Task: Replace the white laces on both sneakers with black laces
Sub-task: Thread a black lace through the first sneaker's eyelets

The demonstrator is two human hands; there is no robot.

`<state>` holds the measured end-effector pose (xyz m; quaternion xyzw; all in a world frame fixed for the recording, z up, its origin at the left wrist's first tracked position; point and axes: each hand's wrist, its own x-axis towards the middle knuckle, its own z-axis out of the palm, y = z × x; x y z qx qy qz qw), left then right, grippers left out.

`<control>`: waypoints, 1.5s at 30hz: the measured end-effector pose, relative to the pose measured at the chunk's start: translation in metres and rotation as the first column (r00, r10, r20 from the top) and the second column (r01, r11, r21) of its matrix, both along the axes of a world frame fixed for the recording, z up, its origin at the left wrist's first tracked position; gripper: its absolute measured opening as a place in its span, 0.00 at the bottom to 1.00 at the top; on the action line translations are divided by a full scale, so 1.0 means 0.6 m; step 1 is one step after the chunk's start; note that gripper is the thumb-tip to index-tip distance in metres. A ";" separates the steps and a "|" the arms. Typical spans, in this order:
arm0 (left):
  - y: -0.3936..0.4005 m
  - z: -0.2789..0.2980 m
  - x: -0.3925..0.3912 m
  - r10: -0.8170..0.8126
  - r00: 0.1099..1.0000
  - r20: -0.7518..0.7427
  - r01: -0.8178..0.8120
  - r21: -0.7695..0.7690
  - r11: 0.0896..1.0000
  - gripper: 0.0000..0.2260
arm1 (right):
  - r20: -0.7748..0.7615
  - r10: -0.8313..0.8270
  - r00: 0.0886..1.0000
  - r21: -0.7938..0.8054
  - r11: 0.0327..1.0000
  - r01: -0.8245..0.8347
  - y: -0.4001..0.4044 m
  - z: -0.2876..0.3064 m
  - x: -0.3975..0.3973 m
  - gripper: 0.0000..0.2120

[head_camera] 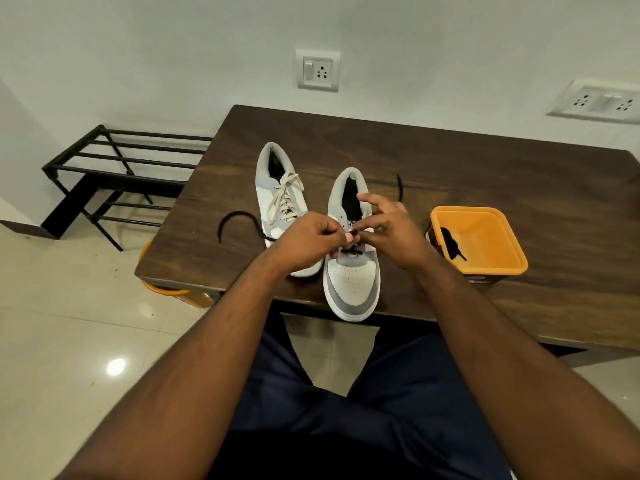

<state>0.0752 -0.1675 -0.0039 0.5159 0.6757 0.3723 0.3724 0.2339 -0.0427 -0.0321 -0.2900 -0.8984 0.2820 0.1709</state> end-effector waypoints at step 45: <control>-0.063 -0.058 -0.026 0.612 0.757 0.228 -0.639 0.066 0.766 0.10 | -0.264 -0.336 0.904 -0.466 0.865 0.185 -0.002 0.070 0.078 0.09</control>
